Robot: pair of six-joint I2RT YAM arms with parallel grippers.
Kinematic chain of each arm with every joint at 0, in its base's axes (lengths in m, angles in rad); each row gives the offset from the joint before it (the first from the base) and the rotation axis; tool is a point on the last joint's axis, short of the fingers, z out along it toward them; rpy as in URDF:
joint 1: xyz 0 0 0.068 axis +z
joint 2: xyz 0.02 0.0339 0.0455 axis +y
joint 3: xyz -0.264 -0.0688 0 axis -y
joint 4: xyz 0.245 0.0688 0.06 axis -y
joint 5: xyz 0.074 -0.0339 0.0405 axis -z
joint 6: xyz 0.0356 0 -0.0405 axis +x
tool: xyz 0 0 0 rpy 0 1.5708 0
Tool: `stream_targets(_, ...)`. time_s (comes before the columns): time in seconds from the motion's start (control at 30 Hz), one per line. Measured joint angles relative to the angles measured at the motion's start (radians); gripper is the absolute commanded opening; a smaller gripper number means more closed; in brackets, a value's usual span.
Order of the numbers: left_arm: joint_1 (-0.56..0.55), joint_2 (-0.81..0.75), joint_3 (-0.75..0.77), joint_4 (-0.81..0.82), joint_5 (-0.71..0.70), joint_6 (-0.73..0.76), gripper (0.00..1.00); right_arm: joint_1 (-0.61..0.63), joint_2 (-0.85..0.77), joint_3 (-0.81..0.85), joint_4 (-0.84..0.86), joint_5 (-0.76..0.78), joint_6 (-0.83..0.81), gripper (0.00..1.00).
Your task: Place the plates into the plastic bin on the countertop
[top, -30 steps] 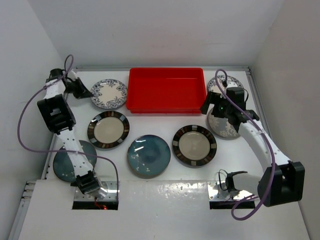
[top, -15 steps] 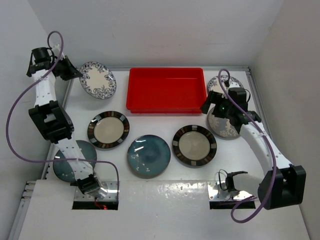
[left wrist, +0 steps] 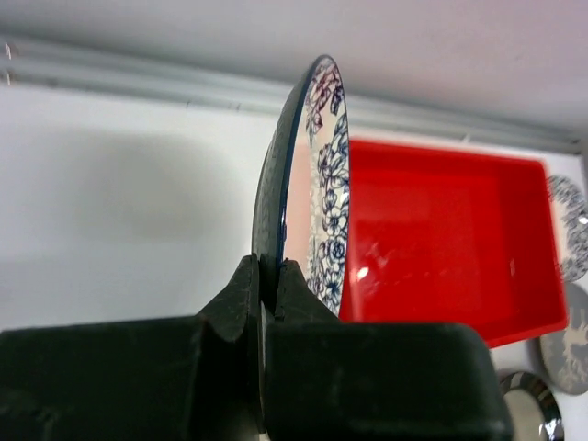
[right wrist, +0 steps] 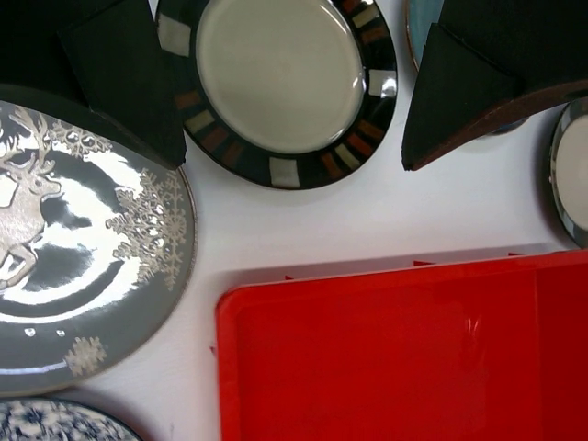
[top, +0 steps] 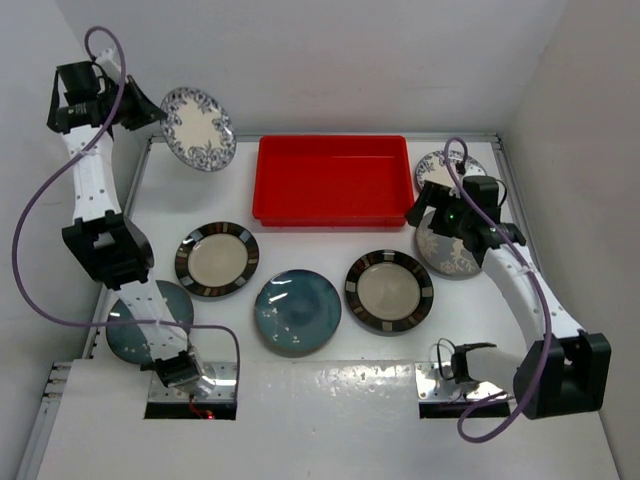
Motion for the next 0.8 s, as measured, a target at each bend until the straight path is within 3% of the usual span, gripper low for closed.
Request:
stream_targets(0.13, -0.067, -0.078, 0.009, 0.054, -0.013, -0.048, 0.0, -0.067, 0.084, 0.024, -0.007, -0.034, 0.029, 0.95)
stream_targets(0.27, -0.257, -0.092, 0.008, 0.105, -0.04, -0.055, 0.0, -0.159, 0.209, 0.08, -0.007, -0.058, 0.07, 0.91)
stream_targets(0.5, -0.56, 0.122, 0.067, 0.179, -0.035, -0.097, 0.0, -0.245, 0.391, 0.219, 0.002, -0.054, 0.087, 0.9)
stream_targets(0.8, -0.579, 0.376, 0.083, 0.236, -0.103, -0.12, 0.0, -0.323, 0.504, 0.246, 0.032, -0.038, 0.095, 0.9)
